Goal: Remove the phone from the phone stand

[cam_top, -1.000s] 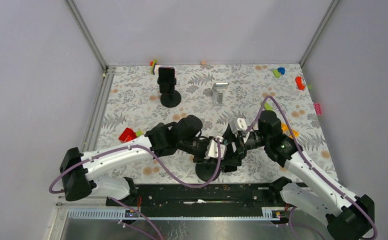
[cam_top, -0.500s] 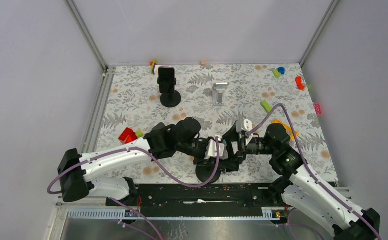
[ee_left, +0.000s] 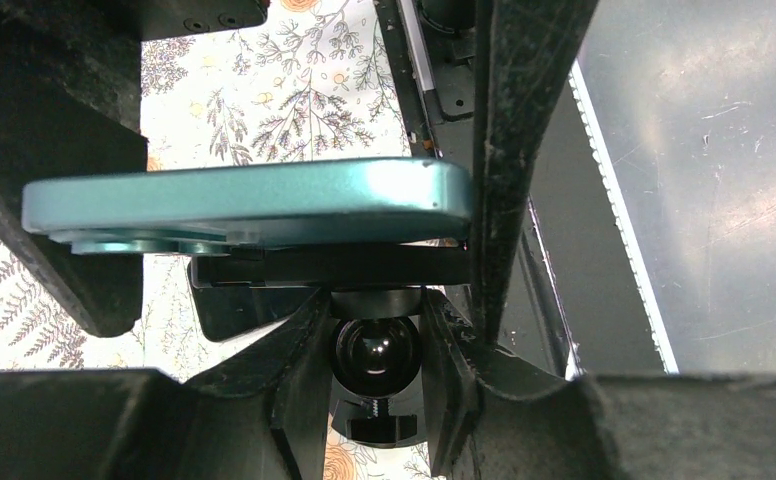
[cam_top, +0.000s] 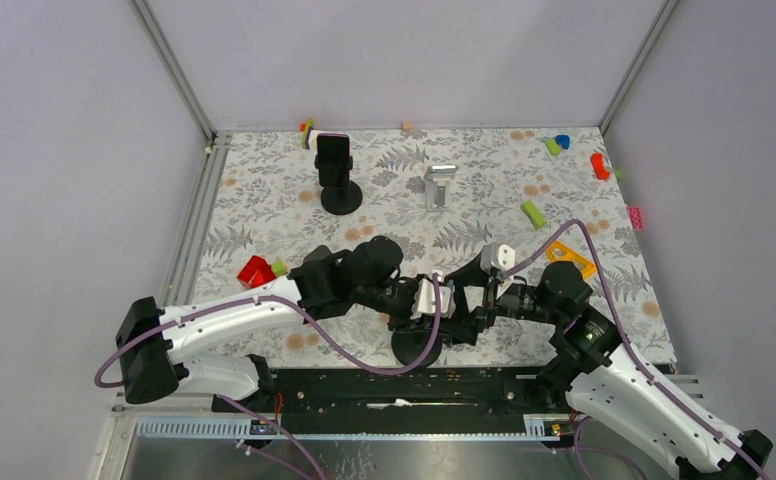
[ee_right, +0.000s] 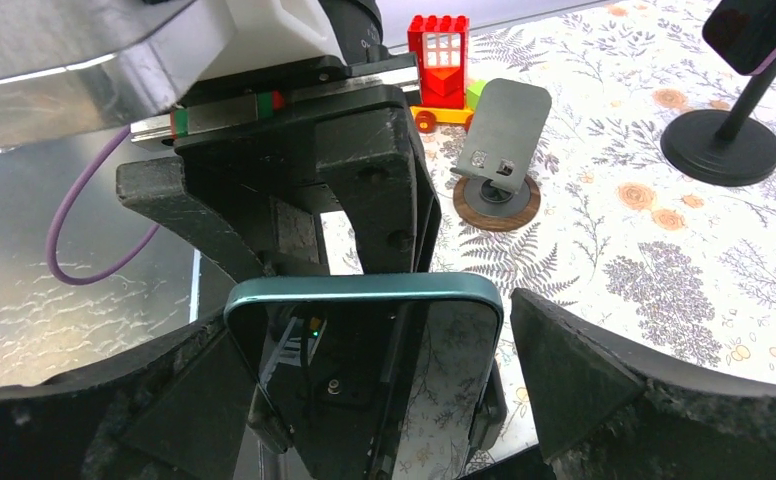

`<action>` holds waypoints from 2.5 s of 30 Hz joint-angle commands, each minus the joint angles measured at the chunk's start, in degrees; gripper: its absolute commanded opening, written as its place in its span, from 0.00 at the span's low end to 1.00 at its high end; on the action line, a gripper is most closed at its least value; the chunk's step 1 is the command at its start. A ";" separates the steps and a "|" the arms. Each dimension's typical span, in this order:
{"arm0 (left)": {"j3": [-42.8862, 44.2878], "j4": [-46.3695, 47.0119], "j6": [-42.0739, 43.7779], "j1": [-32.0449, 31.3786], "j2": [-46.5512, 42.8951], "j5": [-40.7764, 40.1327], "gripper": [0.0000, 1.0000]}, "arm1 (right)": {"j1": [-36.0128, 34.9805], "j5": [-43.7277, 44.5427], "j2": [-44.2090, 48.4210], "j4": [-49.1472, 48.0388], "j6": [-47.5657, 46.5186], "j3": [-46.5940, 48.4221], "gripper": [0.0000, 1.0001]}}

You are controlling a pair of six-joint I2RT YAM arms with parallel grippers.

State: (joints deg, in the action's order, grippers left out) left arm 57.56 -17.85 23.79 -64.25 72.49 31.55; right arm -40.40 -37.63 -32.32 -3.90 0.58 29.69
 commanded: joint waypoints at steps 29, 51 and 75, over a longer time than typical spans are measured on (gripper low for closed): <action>0.06 3.54 0.36 -1.32 0.09 9.49 0.00 | -3.94 16.87 2.96 -0.01 -8.63 -2.49 0.00; -1.23 1.50 2.48 -3.78 0.04 19.42 0.00 | 9.65 0.31 -13.57 -4.39 -17.26 2.54 0.00; -0.96 0.93 2.65 -5.62 0.90 16.37 0.00 | 13.25 -13.90 -14.44 -5.01 -14.92 4.56 0.00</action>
State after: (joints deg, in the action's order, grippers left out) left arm 57.10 -17.10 24.84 -63.29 72.93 31.59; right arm -29.69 -61.69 -46.11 -6.98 -7.75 33.50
